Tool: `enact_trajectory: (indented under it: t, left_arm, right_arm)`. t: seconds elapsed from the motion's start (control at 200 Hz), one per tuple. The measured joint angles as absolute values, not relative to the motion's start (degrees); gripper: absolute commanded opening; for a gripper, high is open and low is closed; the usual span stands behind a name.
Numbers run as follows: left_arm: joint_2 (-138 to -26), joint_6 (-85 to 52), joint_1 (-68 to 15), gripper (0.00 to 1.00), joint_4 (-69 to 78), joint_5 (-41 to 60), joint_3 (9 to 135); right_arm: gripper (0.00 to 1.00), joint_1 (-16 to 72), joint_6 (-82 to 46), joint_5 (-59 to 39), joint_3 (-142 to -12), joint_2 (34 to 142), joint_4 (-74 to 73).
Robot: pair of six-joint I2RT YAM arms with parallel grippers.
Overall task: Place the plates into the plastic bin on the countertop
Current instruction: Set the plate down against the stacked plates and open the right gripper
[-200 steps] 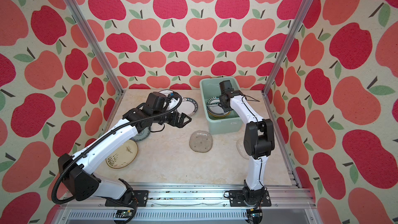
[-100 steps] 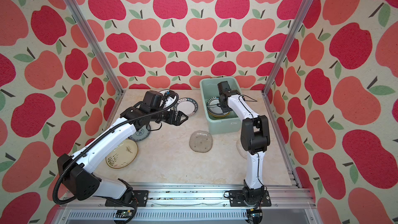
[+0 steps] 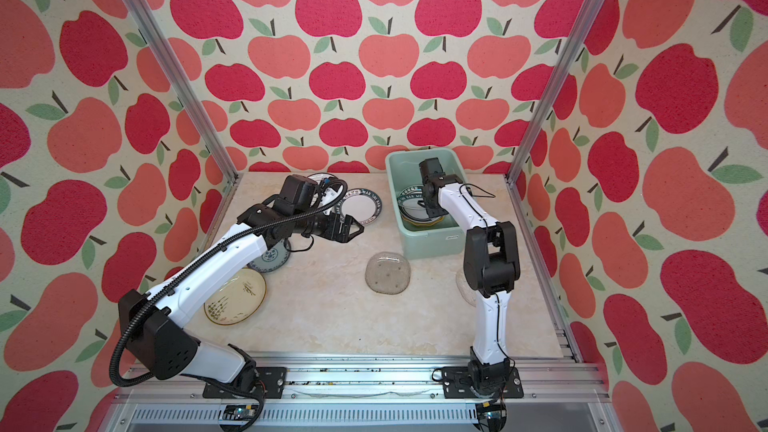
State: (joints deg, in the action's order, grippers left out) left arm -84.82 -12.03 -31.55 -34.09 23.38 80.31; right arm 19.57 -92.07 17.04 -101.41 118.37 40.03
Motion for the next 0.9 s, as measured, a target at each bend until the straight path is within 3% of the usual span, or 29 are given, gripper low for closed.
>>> enact_trajectory:
  t: [0.43,0.9]
  left_arm:
    - [-84.82,-12.08,-30.70,0.99,-34.11,23.49,80.31]
    - [-86.35,-12.71,-29.82,0.99,-34.06,24.53,80.34]
  right_arm:
    - [0.40,19.59,-93.60,15.70,-99.68,119.42,39.20]
    - [0.62,19.14,-93.86,14.92,-101.78,123.76,38.61]
